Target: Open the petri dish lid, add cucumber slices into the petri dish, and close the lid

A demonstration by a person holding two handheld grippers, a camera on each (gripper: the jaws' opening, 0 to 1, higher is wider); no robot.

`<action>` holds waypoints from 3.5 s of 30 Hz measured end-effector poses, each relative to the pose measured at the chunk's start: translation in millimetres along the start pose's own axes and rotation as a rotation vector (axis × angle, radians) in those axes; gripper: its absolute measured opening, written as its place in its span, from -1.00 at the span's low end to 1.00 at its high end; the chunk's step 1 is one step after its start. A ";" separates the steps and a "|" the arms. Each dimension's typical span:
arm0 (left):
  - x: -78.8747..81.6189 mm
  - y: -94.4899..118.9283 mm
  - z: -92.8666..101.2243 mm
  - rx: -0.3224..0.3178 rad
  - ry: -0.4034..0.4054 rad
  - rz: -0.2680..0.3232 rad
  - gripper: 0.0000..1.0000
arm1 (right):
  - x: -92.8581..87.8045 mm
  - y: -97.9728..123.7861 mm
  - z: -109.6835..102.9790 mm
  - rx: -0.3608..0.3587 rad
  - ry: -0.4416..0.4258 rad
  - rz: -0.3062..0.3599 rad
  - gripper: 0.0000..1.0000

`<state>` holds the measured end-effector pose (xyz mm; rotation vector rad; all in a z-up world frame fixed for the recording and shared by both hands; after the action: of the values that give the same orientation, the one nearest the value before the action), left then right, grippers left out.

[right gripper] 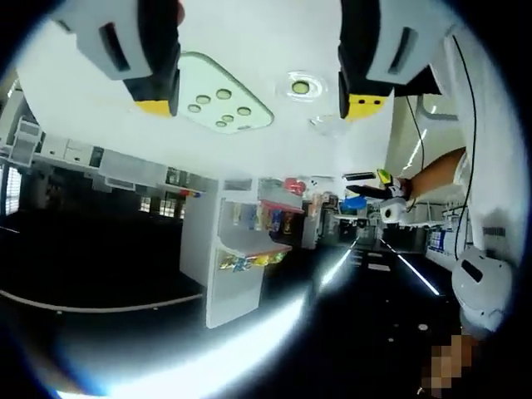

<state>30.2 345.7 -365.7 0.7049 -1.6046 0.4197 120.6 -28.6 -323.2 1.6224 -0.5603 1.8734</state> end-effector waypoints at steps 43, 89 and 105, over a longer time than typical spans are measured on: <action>-31.5 -61.3 9.7 -0.233 0.015 -0.131 0.58 | -38.3 -122.5 -135.1 0.440 0.163 -0.178 0.58; -82.3 -101.2 5.1 -0.425 0.049 -0.274 0.56 | -94.0 -198.8 -189.6 0.676 0.260 -0.374 0.53; -89.9 -110.4 6.2 -0.456 0.063 -0.287 0.54 | -108.2 -207.2 -193.6 0.694 0.242 -0.414 0.46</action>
<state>101.5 277.5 -468.7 0.5517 -1.4415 -0.1322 126.7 234.0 -475.3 1.6934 0.5562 1.9953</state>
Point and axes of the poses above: the point that each gripper's makers call its tool centre point, and the gripper's own axes: y roughly backward along the fingers, z roughly to its right, x roughly out of its top, the point moved 2 cm from there along y, roughly backward along the fingers, and after that the axes turned 11 degrees about -x, right-handed, at the moved point
